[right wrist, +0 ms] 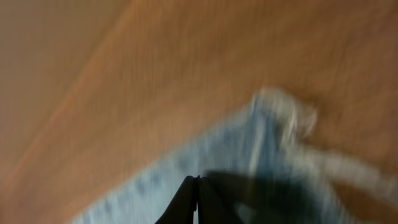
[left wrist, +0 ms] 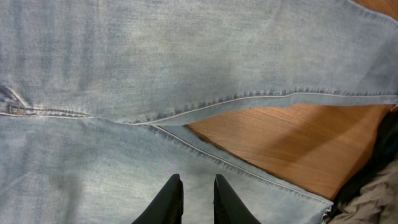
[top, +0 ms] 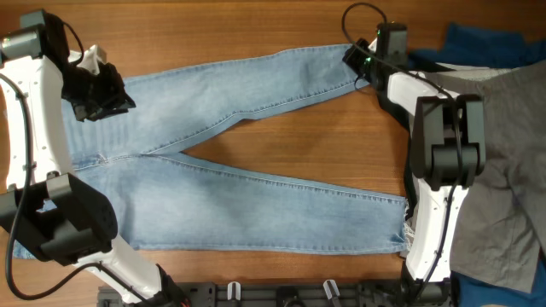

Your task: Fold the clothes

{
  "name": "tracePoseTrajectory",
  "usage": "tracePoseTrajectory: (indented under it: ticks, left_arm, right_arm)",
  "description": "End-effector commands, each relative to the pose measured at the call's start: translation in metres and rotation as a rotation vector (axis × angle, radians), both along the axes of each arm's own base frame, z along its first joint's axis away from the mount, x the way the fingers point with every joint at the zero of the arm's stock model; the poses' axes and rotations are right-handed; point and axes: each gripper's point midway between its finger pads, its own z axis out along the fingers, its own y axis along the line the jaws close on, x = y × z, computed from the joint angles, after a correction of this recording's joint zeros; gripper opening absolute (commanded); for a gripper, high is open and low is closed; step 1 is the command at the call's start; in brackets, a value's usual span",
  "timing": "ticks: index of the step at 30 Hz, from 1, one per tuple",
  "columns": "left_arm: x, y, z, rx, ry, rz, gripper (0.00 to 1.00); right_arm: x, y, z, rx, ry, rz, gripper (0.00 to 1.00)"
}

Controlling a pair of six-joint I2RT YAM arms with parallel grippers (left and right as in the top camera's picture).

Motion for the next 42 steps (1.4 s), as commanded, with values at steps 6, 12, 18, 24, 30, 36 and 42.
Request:
tracePoseTrajectory:
  ticks: [6,12,18,24,30,36,42]
  left_arm:
    - [-0.026,0.004,-0.001,0.013,0.106,0.013,0.13]
    - [-0.024,0.004,-0.001,0.016,0.098,0.003,0.14]
    - [-0.021,0.005,-0.001,0.021,0.083,0.003,0.18]
    - [-0.021,0.010,-0.002,0.051,0.088,0.005,0.20]
    - [-0.027,0.031,-0.005,0.124,0.114,0.031,0.13]
    - [-0.057,0.077,0.017,0.126,0.093,0.194,0.08]
    - [-0.107,0.120,0.083,0.135,-0.095,0.465,0.20]
  right_arm:
    - [0.000,0.005,0.068,0.052,0.099,0.194,0.17]
    - [-0.091,-0.009,0.004,-0.073,0.548,0.156,0.04]
    - [-0.088,-0.005,-0.040,-0.153,0.563,0.029,0.04]
    - [-0.009,0.016,-0.065,0.074,0.254,0.032,0.04]
    - [0.030,-0.018,0.104,0.150,-0.121,0.184,0.04]
    - [-0.054,-0.016,0.262,-0.044,-0.228,0.344,0.12]
    - [-0.216,0.013,0.212,-0.186,0.435,0.309,0.18]
